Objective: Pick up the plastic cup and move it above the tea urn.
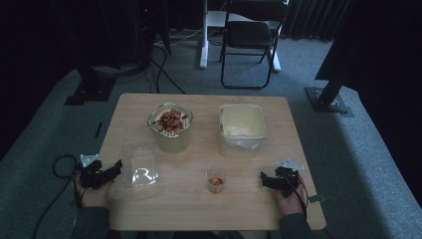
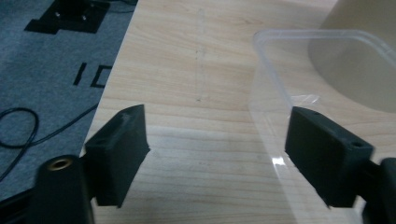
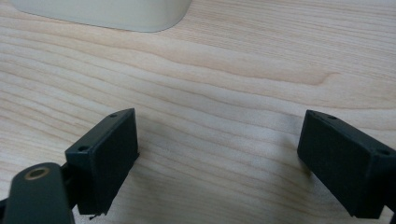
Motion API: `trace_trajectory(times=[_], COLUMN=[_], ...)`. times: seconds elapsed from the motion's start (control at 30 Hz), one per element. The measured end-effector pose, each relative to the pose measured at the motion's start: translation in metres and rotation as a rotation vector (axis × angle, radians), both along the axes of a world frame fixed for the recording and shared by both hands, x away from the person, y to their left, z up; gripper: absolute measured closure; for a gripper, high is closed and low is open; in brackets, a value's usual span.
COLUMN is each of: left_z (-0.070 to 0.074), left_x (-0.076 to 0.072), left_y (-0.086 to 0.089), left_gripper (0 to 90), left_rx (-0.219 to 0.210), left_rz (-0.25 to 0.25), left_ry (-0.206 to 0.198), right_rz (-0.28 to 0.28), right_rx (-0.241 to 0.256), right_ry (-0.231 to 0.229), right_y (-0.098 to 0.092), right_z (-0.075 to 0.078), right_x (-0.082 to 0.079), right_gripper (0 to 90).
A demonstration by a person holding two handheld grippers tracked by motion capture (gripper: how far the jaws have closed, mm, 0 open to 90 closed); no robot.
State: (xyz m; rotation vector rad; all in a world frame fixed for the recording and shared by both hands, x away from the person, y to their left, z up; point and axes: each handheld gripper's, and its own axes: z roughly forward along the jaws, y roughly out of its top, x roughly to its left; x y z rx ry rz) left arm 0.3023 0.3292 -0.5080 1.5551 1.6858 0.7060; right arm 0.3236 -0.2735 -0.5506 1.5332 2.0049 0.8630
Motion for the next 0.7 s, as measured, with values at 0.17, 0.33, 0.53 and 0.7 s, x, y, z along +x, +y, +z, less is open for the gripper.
trace_trajectory(times=[0.17,0.33,0.53,0.7], left_z=[0.004,0.008,0.012,0.017], left_x=[-0.003,-0.007,-0.011,-0.015], left_y=[0.0,-0.003,-0.009,-0.013], left_gripper=[27.3,26.9,26.3,26.4], left_rx=[-0.024,-0.028,-0.039,-0.051], left_rz=[-0.022,-0.046,-0.081,-0.115], left_ry=[-0.009,-0.019,-0.018,-0.019], right_rz=[0.0,0.0,0.0,0.0], right_rx=[0.0,0.0,0.0,-0.001], right_ry=[0.0,0.0,0.0,0.001], right_y=[0.0,0.0,0.0,0.0], right_z=[0.0,0.0,0.0,0.0], right_x=[0.0,0.0,0.0,0.0], right_gripper=[11.8,11.8,11.8,11.8])
